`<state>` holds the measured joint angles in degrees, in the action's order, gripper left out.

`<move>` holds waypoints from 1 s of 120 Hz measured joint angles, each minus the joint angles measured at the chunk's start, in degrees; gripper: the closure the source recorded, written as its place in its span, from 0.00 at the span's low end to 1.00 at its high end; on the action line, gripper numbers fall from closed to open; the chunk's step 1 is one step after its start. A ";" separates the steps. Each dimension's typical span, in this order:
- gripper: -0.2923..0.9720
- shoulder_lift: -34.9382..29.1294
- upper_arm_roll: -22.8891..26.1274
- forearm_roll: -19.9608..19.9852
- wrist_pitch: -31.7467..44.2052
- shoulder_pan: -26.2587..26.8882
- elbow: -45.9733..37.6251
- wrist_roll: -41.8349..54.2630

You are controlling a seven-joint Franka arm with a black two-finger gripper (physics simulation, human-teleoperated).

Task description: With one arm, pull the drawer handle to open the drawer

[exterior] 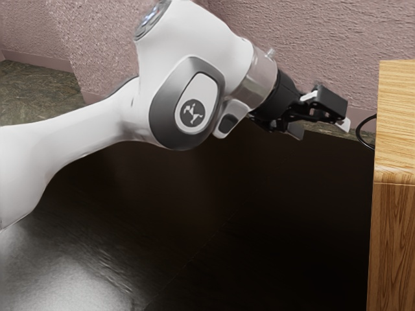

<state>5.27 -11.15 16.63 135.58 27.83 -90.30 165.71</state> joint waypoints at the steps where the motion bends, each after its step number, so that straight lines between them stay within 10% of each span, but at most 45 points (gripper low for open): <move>1: 0.23 0.03 0.00 0.01 0.00 -0.01 0.00 0.04; 120: 0.23 8.18 3.88 3.81 0.61 -4.82 6.41 0.29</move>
<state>13.45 -7.27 20.44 136.19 23.01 -83.88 166.00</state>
